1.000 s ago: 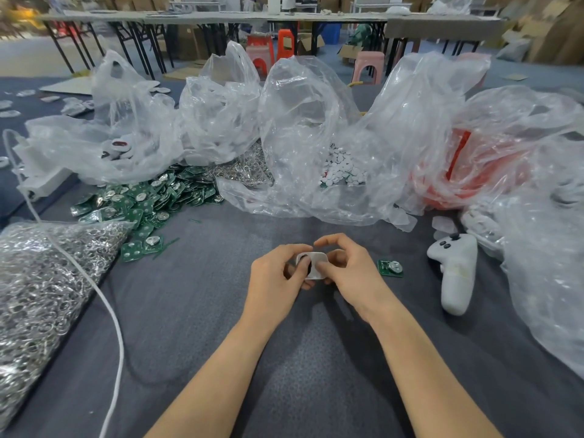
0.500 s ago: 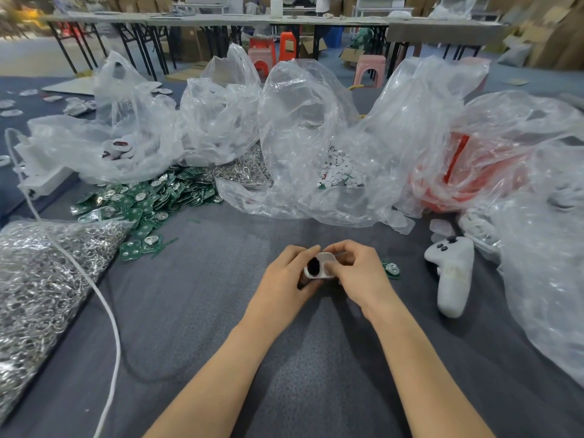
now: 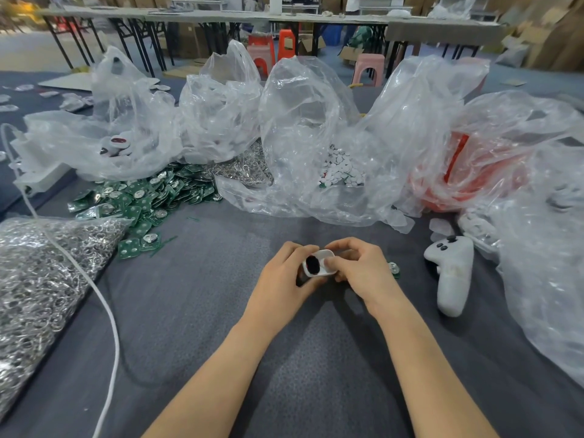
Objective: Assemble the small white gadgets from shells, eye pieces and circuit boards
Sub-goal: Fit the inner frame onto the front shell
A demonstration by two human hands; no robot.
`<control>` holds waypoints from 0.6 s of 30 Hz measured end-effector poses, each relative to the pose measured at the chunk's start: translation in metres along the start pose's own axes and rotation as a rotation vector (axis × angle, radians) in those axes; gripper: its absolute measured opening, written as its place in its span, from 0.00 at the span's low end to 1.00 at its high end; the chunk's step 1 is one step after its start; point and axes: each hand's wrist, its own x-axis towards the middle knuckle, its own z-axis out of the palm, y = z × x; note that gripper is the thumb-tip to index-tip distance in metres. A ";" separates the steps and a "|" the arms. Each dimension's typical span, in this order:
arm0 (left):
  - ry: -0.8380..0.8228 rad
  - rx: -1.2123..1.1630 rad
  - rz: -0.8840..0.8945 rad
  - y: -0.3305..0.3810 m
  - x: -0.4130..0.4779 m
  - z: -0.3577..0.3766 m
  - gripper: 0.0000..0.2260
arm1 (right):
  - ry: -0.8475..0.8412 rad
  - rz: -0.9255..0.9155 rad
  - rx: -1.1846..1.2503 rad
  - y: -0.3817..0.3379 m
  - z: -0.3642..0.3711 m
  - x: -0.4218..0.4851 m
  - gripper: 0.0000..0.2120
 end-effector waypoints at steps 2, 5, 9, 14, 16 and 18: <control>-0.018 0.020 0.007 -0.001 0.000 0.001 0.17 | 0.019 -0.020 -0.102 0.001 0.001 0.000 0.09; -0.035 0.092 0.008 -0.005 0.000 0.004 0.18 | 0.088 -0.081 -0.270 0.003 0.005 -0.001 0.08; -0.033 0.169 0.027 -0.009 0.002 0.005 0.18 | 0.145 -0.153 -0.432 0.003 0.011 -0.004 0.06; -0.043 0.156 0.008 -0.010 0.002 0.006 0.18 | 0.163 -0.175 -0.507 0.006 0.014 -0.005 0.05; -0.052 0.159 0.012 -0.010 0.002 0.006 0.18 | 0.161 -0.166 -0.544 0.006 0.012 -0.003 0.06; -0.062 0.159 0.011 -0.010 0.003 0.005 0.19 | 0.122 -0.154 -0.522 0.005 0.009 -0.003 0.10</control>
